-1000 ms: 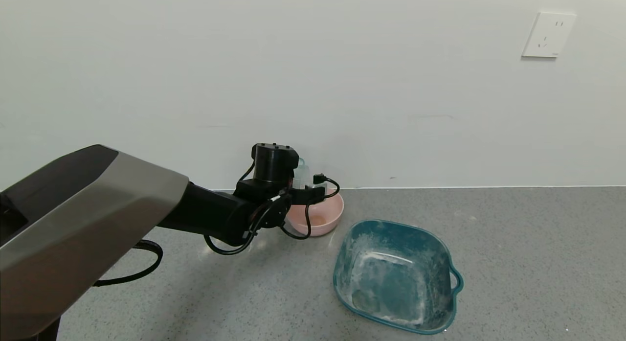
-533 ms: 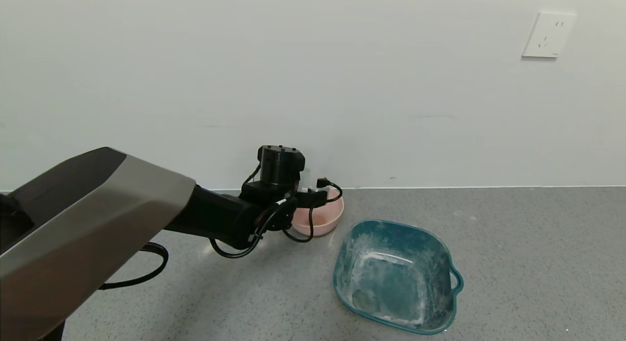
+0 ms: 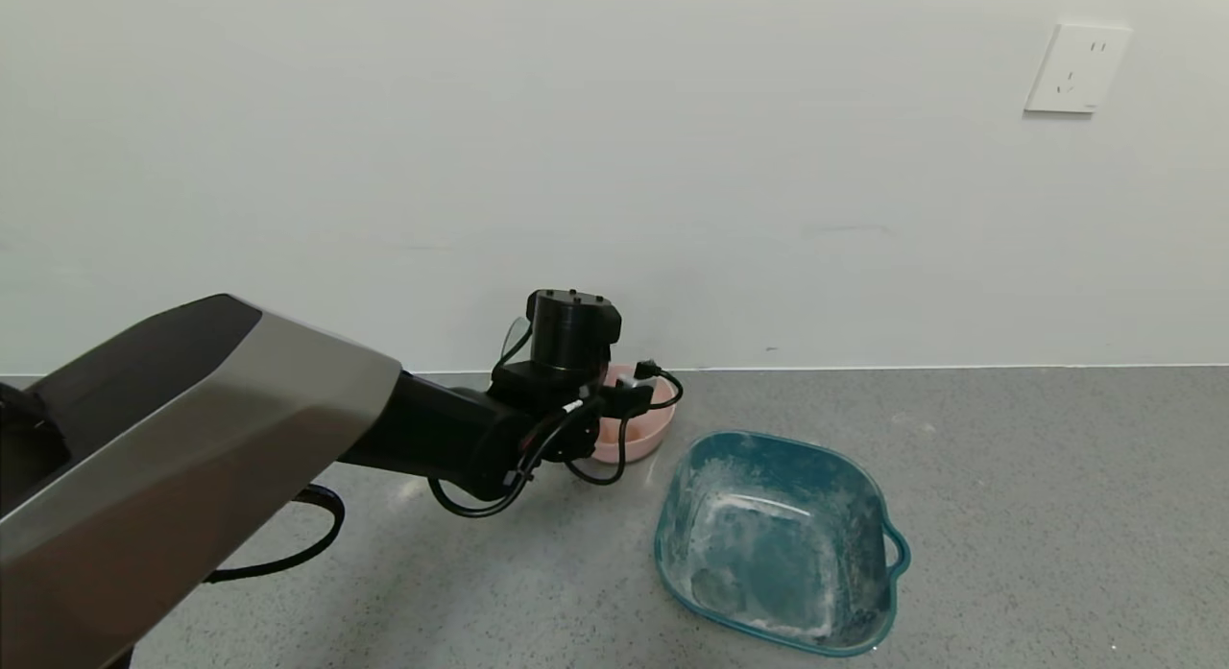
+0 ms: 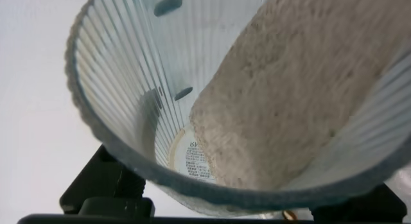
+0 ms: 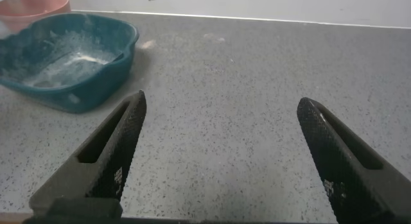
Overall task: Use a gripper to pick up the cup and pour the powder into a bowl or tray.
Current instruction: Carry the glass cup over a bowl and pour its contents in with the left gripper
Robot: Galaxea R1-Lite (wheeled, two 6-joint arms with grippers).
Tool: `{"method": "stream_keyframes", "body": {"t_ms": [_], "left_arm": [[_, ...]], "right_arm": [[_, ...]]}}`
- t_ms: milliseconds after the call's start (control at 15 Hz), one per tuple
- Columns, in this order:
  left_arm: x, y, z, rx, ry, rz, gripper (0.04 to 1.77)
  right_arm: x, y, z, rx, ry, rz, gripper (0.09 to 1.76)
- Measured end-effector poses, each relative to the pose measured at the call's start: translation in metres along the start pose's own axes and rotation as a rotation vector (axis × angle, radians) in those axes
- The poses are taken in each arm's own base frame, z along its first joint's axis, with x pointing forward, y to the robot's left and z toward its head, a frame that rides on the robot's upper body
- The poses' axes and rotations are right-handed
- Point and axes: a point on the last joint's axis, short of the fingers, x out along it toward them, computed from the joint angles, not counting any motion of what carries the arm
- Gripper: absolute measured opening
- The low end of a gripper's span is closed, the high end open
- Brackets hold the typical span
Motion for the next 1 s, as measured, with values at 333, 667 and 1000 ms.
{"method": "stream_keyframes", "body": {"t_ms": [333,667,1000], "left_arm": [[-0.0046,0.0053,0.0044,0.056,0.024,0.012,1.32],[-0.0034,0.0079,0.0052,0.047,0.026,0.02,1.32],[-0.0051,0.0066,0.0057,0.059,0.045,0.011,1.32]], "right_arm": [[0.0,0.0,0.0,0.0,0.0,0.0,1.71],[0.0,0.0,0.0,0.0,0.0,0.0,1.71],[0.0,0.0,0.0,0.0,0.0,0.0,1.71]]}}
